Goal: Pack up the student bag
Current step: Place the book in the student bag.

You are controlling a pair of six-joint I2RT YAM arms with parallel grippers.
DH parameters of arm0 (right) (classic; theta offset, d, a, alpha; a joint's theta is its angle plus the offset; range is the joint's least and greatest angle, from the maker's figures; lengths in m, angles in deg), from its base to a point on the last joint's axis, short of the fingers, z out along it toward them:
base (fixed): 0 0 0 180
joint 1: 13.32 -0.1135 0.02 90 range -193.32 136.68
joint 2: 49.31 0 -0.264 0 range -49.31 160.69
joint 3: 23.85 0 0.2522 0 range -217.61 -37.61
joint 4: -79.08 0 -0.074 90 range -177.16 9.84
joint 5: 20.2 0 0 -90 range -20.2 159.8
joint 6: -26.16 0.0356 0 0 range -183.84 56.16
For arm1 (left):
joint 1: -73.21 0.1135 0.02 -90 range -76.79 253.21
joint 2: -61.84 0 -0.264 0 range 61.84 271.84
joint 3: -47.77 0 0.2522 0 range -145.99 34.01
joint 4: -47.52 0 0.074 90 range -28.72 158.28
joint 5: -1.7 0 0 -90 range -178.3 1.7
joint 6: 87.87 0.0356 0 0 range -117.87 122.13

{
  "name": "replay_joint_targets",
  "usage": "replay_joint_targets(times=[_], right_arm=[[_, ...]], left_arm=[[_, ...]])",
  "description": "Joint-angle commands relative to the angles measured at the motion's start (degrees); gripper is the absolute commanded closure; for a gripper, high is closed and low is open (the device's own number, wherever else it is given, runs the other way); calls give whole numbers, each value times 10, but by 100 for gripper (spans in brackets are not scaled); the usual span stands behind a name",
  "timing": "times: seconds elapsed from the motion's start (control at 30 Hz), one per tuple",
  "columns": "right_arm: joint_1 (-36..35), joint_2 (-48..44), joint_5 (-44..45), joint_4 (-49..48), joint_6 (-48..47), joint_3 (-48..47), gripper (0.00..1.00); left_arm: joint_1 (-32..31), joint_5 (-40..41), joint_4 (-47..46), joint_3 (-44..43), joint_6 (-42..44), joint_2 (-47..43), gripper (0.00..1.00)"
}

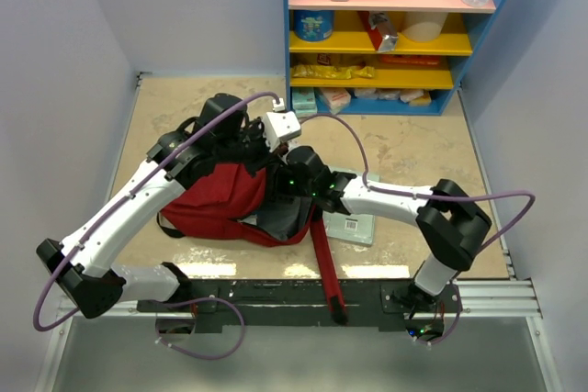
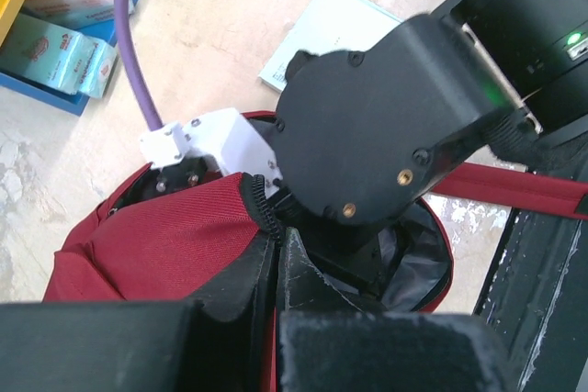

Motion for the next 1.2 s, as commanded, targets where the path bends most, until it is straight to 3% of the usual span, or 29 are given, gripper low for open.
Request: replay_joint_targets(times=[0.0, 0.13, 0.27, 0.3, 0.37, 0.43, 0.5, 0.53, 0.6, 0.63, 0.73, 0.93, 1.17], right_arm=[[-4, 20, -27, -31, -13, -42, 45], [25, -32, -2, 11, -24, -2, 29], [114, -180, 7, 50, -37, 83, 9], [127, -203, 8, 61, -43, 101, 8], [161, -248, 12, 126, -69, 108, 2], [186, -274, 25, 187, -84, 121, 1], [233, -316, 35, 234, -99, 148, 1], [252, -327, 54, 253, -112, 156, 1], [303, -352, 69, 293, -124, 174, 1], [326, -359, 81, 301, -135, 179, 1], [351, -374, 84, 317, -141, 198, 1], [398, -371, 71, 311, -149, 231, 1], [432, -385, 56, 309, -160, 258, 1]], left_arm=[[1, -14, -54, -2, -9, -4, 100], [1, -7, -62, 3, -9, 14, 100], [1, -5, -69, 18, -3, 27, 100], [2, -7, -70, 19, -4, 29, 100], [3, -9, -67, 19, -5, 31, 90], [3, -8, -61, 15, -4, 27, 84], [2, -5, -54, 9, -1, 26, 67], [3, -1, -45, -3, 1, 26, 54], [3, 5, -32, -23, 8, 32, 43], [2, 6, -17, -54, 9, 40, 31], [0, -6, 11, -126, 14, 67, 21], [-35, -50, 24, -214, 0, 128, 15], [-110, -89, -97, -137, -28, 213, 19]])
